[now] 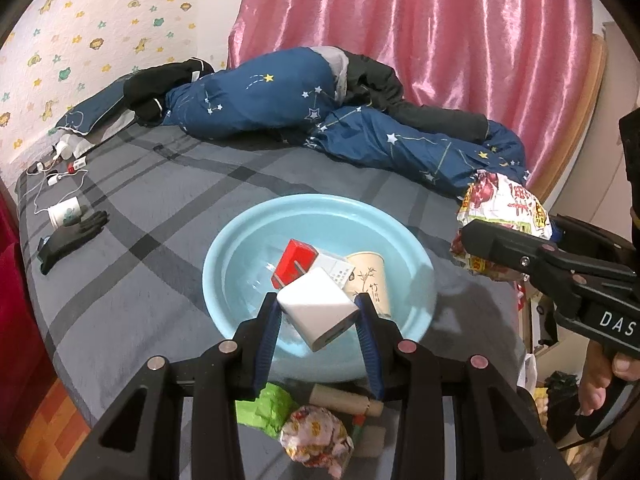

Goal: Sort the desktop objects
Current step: 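Carry the charger plug and snack wrapper over the light-blue basin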

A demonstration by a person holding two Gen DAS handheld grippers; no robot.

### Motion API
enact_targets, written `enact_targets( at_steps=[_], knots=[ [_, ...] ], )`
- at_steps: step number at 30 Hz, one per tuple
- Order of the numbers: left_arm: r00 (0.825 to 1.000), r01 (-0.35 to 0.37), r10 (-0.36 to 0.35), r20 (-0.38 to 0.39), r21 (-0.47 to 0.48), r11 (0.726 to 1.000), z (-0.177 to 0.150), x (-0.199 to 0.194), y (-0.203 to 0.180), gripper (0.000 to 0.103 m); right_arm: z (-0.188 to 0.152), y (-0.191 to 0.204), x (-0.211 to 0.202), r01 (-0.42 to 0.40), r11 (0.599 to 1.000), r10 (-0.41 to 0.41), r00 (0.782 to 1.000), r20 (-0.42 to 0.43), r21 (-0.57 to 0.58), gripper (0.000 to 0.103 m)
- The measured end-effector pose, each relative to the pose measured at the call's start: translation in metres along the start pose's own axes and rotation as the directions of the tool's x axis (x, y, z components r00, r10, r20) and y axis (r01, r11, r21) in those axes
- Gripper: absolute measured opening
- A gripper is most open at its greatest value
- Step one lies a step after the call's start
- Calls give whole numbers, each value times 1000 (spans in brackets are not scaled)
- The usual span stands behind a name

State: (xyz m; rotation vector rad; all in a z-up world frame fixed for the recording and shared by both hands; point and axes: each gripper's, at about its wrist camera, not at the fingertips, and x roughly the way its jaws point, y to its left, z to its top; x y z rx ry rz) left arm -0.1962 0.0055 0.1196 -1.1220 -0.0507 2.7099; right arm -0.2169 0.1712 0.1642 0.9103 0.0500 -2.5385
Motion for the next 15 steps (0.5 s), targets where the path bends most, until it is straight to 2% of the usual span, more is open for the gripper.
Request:
enact_targets(
  at_steps=[15],
  knots=[
    [999,-3,2,-39,-33,999,24,56,26,41,20,-25,63,-6,1000,8,999,-49,23,50]
  ],
)
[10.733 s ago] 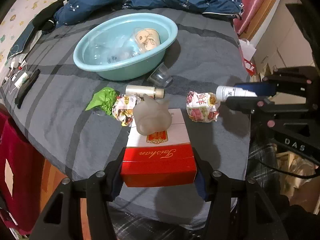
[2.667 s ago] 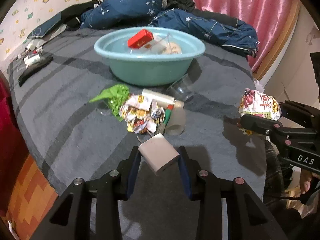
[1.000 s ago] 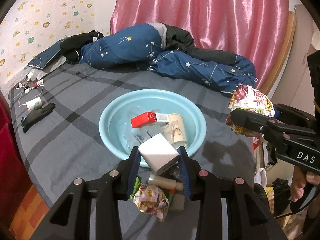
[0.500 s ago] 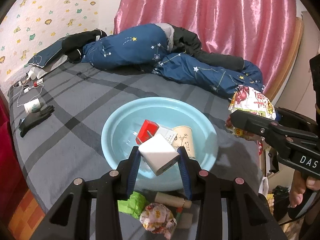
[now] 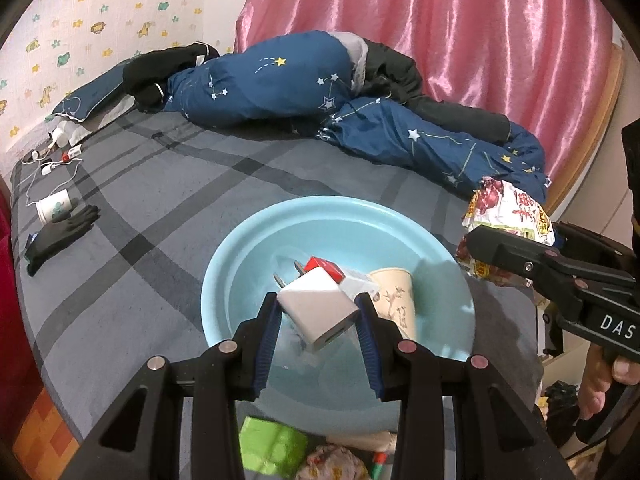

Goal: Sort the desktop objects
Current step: 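Carry the charger plug and snack wrapper over the light-blue basin, then lower the charger plug and snack wrapper into the basin and open both tools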

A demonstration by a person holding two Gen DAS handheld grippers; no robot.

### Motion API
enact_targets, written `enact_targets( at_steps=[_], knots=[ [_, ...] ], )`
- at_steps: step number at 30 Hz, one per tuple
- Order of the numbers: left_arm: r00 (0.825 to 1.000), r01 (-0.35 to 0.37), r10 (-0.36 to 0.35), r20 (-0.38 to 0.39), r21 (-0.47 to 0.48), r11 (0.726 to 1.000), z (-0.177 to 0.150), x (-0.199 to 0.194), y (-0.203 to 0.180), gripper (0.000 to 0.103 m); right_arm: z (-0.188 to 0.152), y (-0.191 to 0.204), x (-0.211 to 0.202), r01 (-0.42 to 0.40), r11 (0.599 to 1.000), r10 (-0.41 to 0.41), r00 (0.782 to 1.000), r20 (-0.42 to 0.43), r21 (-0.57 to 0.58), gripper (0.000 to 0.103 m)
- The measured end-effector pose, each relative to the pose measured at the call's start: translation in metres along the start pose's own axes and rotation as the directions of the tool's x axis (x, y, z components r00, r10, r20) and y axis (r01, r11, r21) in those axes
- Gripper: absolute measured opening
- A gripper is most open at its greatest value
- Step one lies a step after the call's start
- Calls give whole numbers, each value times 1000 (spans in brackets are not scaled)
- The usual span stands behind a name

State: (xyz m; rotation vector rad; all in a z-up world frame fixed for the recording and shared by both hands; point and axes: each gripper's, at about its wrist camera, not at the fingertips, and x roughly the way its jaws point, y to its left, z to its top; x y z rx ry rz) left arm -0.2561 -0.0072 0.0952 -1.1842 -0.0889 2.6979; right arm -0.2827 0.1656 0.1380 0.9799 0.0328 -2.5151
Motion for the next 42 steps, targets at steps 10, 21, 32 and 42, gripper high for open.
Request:
enact_targets(
  at_steps=[10,21,32,42],
  knots=[
    [1000,-9,9,-22,-15,1000,13,33,16,41,13,-12,38,-13,1000,14,1000,-22,18,50],
    [999,-19,16,-52,-40,999,21,64,33,41,16,-25,78,-14,999,16,998,-57,36,50],
    [997,-29,25,-77,-55,998,23,86,42,41,16,-34,101,-24,998,28,997,-72,57,50],
    [997,-34,29,-77,-56,998,22,89,40,44,17,-37,108,-41,996,47,995,-84,76,51]
  ],
)
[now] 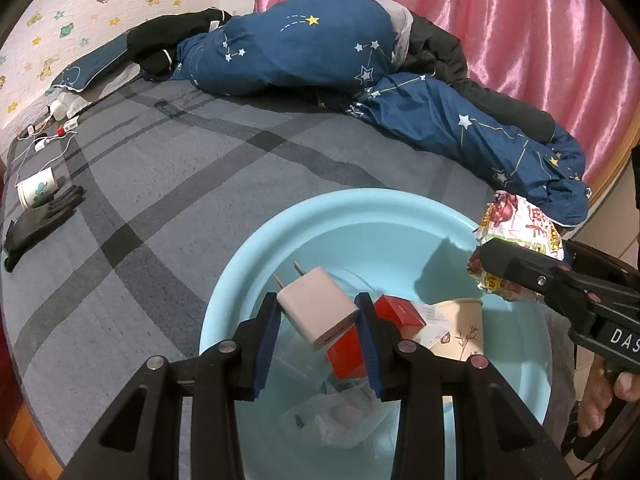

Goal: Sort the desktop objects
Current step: 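Lower the charger plug and snack wrapper into the basin and open both tools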

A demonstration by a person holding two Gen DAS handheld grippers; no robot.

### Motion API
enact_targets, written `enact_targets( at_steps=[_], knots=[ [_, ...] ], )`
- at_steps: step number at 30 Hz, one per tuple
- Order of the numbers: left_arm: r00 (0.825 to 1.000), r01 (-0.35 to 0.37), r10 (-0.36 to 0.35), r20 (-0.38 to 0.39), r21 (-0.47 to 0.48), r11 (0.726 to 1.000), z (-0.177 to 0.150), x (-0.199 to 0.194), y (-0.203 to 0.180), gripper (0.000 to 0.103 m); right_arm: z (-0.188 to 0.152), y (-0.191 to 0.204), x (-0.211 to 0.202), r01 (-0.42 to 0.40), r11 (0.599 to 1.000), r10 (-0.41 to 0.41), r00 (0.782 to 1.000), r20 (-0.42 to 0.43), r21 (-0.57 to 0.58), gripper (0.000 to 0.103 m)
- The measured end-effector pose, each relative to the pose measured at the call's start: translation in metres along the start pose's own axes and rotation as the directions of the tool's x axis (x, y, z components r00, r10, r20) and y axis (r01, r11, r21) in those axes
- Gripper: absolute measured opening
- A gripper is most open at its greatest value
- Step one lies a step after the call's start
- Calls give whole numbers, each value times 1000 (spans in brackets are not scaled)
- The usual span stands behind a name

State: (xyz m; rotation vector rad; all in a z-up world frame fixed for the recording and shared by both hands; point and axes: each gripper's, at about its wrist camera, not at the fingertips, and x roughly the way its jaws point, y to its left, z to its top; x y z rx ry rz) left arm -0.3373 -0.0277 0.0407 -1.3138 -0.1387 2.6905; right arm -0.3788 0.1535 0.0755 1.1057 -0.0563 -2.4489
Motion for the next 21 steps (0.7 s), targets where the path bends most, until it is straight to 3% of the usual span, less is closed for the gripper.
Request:
enact_targets(
  at_steps=[2,3,5,7,21],
  knots=[
    [1000,-2,2,5,7,1000,0,-2,-2,74,0,0,2,-4,1000,4,1000,-13,6,57],
    [1000,-2,2,8,10,1000,0,-3,-2,95,0,0,3,1,1000,-1,1000,-16,5,62],
    [1000,-1,1,24,10,1000,-1,-8,-4,96,-1,1,1,17,1000,-17,1000,-11,13,85],
    [1000,-7,7,26,12,1000,-2,-12,-6,101,-1,1,-3,16,1000,-15,1000,-7,23,101],
    [999,-16,15,47,30,999,-20,-62,-22,103,-8,24,-55,2,1000,-2,1000,12,15,103]
  ],
)
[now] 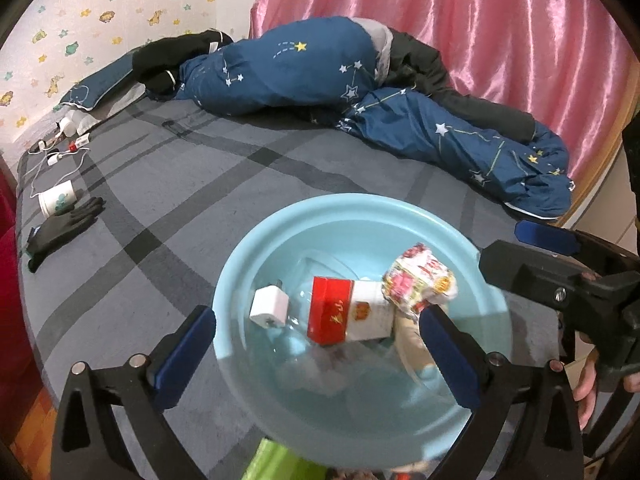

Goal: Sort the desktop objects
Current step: 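Lower the charger plug and snack wrapper into the basin and open both tools, then withdraw both tools from the basin toward the remaining items on the bed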

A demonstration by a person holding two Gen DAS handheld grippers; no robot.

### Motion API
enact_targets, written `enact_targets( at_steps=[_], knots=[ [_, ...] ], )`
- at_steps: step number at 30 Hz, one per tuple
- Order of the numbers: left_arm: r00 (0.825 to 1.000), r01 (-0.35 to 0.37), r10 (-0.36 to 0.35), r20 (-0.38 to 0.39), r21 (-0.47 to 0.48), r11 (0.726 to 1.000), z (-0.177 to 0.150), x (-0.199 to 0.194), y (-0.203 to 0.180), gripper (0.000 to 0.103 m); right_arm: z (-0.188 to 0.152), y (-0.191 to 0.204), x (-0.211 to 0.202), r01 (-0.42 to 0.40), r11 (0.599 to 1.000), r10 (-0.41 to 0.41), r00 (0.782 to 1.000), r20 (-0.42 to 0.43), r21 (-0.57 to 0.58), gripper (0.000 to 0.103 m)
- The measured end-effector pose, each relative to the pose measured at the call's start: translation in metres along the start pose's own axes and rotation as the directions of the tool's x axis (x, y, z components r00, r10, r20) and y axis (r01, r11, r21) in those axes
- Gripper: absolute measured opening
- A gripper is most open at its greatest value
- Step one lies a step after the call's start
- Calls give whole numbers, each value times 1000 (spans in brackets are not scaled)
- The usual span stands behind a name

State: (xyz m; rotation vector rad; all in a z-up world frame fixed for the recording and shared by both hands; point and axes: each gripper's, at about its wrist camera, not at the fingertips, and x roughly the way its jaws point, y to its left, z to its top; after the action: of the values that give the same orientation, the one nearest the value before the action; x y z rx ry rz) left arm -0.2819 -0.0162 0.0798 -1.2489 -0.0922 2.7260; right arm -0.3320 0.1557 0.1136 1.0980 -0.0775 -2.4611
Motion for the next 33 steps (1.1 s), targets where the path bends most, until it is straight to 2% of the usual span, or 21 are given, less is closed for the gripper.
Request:
enact_targets(
  at_steps=[17,25,33],
  knots=[
    [1000,-9,9,11,-4,1000,-43,-72,-15,103,-33,34,-92,8,1000,-6,998,68,-27,103],
    [1000,-7,7,13,-10,1000,-71,-90,-18,103,-59,49,-113,29,998,-24,996,83,-54,103],
    [1000,9,-9,-9,-5,1000,-114,-92,-20,103,-93,61,-117,21,996,-15,997,76,-83,103]
  ],
)
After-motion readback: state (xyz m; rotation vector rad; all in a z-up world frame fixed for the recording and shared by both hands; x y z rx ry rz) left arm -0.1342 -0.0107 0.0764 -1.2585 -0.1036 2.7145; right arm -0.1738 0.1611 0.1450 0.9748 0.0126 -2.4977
